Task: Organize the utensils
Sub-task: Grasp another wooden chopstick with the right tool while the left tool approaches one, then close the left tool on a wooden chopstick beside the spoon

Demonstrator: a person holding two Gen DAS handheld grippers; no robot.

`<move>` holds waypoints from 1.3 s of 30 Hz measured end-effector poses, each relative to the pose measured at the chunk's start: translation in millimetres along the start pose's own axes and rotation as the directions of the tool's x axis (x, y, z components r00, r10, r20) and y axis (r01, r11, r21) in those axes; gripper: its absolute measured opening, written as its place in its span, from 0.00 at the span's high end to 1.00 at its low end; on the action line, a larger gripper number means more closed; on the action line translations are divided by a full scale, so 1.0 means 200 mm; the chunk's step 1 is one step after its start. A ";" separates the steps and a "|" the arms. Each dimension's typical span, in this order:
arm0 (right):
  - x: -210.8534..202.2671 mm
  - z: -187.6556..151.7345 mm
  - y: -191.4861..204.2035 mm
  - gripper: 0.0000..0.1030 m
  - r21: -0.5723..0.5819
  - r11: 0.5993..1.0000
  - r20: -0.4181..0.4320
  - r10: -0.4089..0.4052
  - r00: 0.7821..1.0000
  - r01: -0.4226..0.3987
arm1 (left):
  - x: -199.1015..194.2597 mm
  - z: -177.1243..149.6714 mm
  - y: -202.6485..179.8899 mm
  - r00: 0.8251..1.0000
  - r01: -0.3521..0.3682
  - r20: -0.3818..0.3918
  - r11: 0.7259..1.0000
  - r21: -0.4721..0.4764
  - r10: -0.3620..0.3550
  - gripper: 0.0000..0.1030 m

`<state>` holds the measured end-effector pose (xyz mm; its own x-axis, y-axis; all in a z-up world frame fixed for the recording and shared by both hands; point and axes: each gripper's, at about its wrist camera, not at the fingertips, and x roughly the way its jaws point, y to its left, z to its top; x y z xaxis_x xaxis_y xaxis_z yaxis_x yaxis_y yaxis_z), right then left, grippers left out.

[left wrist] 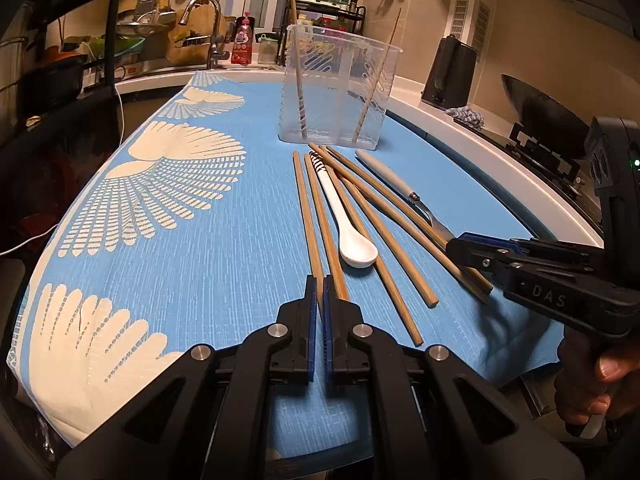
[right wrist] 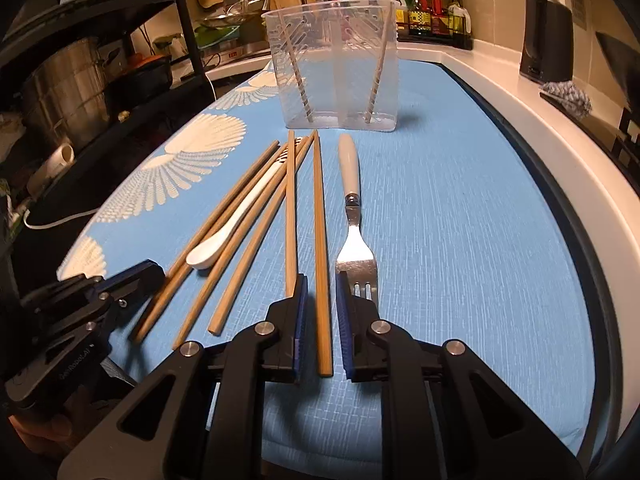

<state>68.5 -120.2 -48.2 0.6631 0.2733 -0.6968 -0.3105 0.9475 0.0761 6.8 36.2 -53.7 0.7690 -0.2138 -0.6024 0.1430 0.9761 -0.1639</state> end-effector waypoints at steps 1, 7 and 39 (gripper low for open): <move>0.01 0.00 0.01 0.85 -0.021 1.000 0.000 -0.017 1.000 0.017 | 0.00 0.00 0.00 1.000 0.001 -0.001 1.000 0.003 -0.001 0.97; 0.01 0.00 0.03 0.93 -0.065 0.996 0.011 -0.066 0.998 0.067 | 0.00 -0.01 -0.03 1.000 -0.006 -0.003 1.000 0.019 0.006 0.97; -0.10 -0.05 -0.30 0.93 0.124 0.981 0.093 -0.163 0.982 0.151 | -0.01 -0.04 0.03 0.994 -0.099 0.053 0.995 0.024 0.097 0.94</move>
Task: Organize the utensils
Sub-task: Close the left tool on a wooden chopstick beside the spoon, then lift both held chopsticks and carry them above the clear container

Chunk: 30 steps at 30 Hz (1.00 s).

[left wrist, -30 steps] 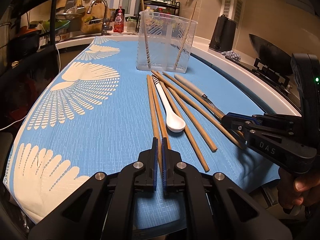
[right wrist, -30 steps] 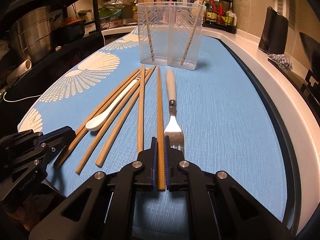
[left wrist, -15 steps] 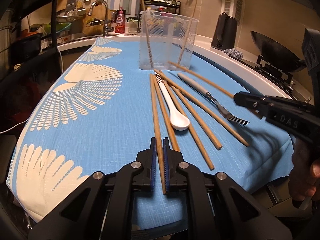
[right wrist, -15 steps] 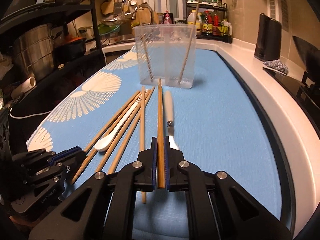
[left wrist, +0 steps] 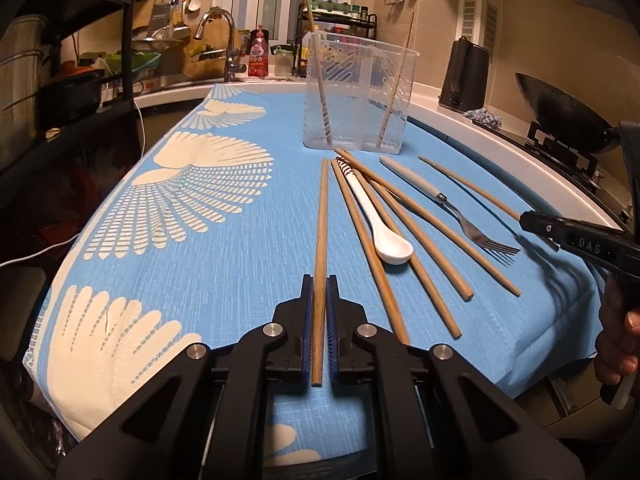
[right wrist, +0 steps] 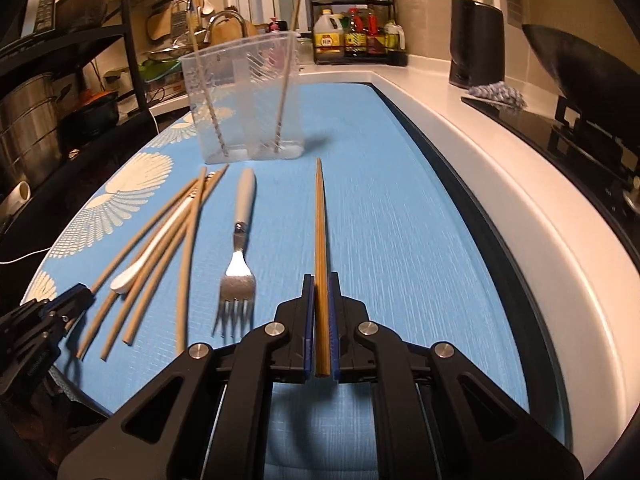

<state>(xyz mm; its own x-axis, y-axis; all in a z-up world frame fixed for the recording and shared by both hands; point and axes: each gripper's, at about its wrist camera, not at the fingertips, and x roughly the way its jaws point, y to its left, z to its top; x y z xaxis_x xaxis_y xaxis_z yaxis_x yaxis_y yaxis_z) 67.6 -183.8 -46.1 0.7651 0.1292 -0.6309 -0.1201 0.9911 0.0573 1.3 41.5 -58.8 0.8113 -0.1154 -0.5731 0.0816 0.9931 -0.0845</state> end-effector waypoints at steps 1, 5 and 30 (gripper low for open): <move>0.02 -0.02 -0.01 0.93 0.003 1.000 -0.011 -0.002 1.000 0.002 | 0.00 0.00 0.00 1.000 -0.002 0.005 1.000 0.004 0.002 0.94; 0.02 -0.05 -0.02 0.92 0.020 1.000 -0.006 0.002 1.000 -0.002 | -0.02 -0.02 0.00 0.999 -0.017 0.028 1.000 0.023 0.016 0.93; -0.08 -0.18 -0.01 0.90 -0.007 1.000 0.096 -0.028 0.995 0.029 | -0.06 -0.07 0.01 0.996 -0.038 0.081 0.999 0.015 0.037 0.92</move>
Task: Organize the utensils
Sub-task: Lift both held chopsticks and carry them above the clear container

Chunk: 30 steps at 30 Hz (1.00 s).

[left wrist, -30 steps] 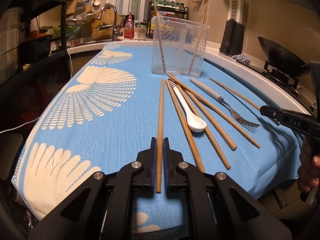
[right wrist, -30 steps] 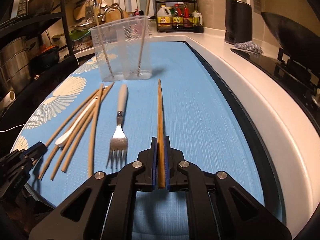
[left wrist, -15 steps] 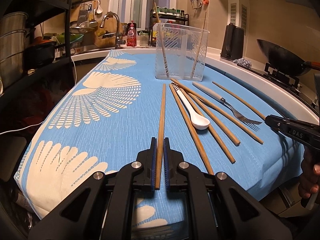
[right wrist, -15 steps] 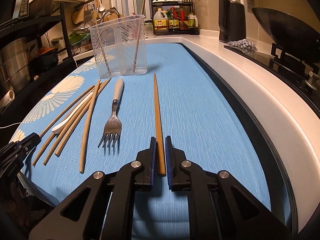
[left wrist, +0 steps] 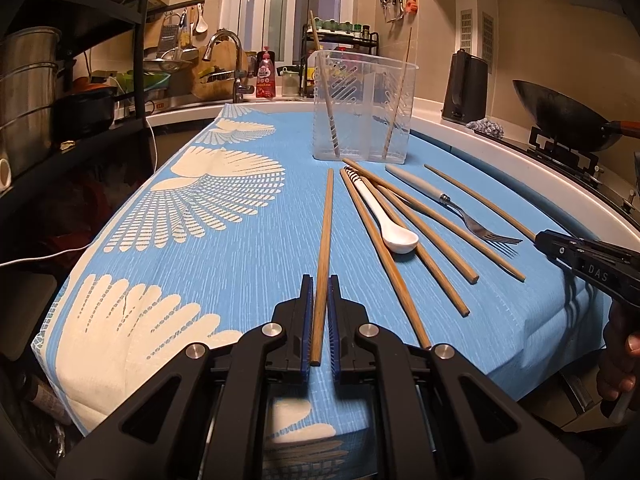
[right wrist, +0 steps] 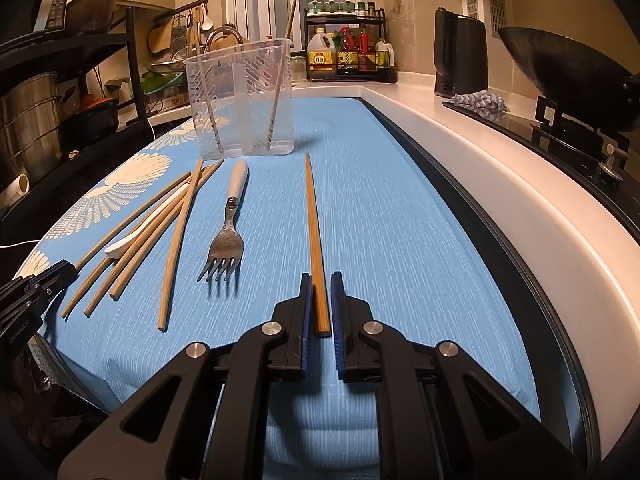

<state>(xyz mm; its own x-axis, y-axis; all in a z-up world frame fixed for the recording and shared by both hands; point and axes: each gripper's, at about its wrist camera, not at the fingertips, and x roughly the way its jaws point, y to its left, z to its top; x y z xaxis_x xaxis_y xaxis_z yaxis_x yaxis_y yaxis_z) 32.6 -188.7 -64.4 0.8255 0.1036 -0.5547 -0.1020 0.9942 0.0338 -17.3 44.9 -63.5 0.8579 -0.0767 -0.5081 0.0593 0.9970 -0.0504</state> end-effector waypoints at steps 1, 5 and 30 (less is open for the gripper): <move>0.00 0.00 0.00 0.90 0.001 1.000 -0.002 0.002 1.000 -0.002 | 0.00 0.00 0.00 1.000 -0.002 0.001 1.000 0.001 0.002 0.92; 0.00 0.00 0.00 0.90 -0.002 1.000 -0.004 0.003 1.000 -0.003 | -0.03 -0.02 -0.01 1.000 -0.004 0.005 1.000 0.019 0.004 0.91; -0.01 -0.02 0.00 0.92 -0.004 1.000 0.013 -0.010 1.000 0.010 | -0.05 -0.05 -0.04 0.999 -0.006 0.034 0.998 0.070 0.004 0.94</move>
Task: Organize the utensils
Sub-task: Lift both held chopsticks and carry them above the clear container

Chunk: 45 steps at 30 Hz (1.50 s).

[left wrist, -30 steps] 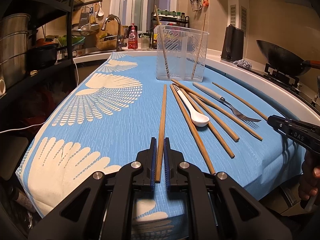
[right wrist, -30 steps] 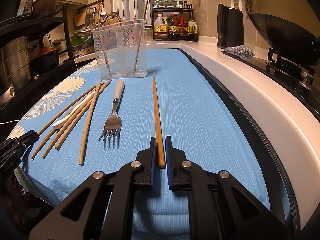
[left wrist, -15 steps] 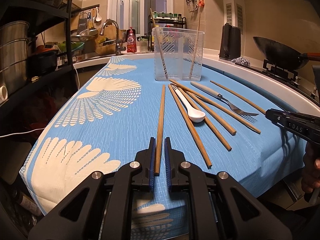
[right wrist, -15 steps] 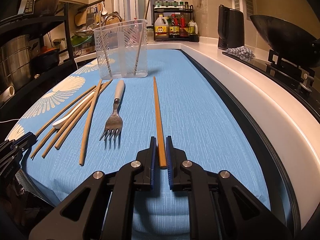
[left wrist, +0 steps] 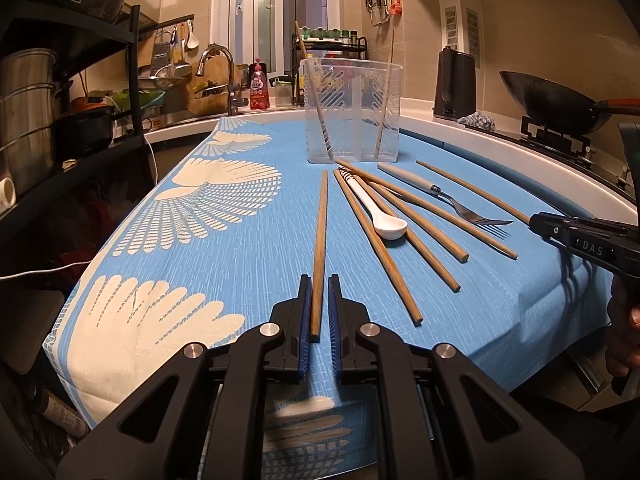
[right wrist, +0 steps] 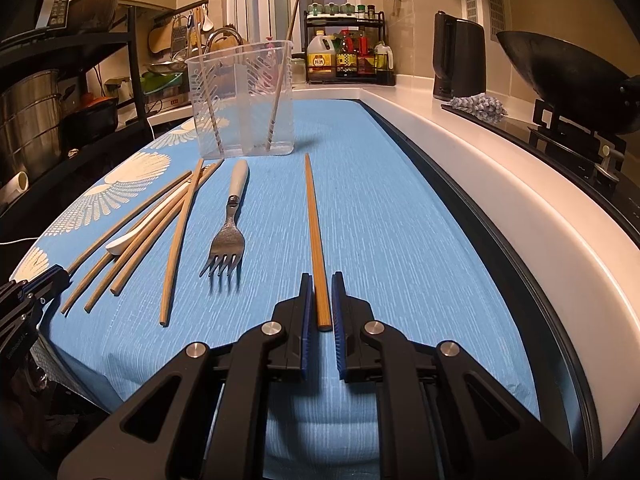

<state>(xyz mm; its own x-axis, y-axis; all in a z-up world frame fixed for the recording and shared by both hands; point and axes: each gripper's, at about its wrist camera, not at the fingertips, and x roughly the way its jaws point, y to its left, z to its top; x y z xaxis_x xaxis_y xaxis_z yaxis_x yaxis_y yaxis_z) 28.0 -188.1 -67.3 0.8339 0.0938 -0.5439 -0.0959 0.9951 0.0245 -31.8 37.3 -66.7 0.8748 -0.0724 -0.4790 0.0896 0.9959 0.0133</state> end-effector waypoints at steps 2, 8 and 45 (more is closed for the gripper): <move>-0.01 0.00 0.00 0.93 -0.005 1.000 0.000 0.002 1.000 -0.002 | -0.01 0.00 0.00 1.000 0.002 0.002 1.000 0.005 -0.002 0.95; -0.06 0.04 0.01 0.94 -0.011 1.000 0.028 0.004 1.000 -0.003 | -0.01 0.01 0.01 1.000 -0.005 0.004 1.000 0.016 0.005 0.95; -0.42 0.45 0.00 0.94 -0.013 0.998 0.206 0.069 0.976 -0.068 | -0.30 0.55 0.13 0.975 -0.008 0.222 1.000 -0.027 0.014 0.95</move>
<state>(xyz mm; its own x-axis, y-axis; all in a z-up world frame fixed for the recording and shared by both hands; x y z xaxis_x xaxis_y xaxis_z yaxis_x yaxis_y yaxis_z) 7.6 -193.4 53.7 0.9191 0.1672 -0.3568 -0.1598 0.9859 0.0504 -29.1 61.5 59.2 0.9598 -0.0690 -0.2719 0.0699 0.9975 -0.0064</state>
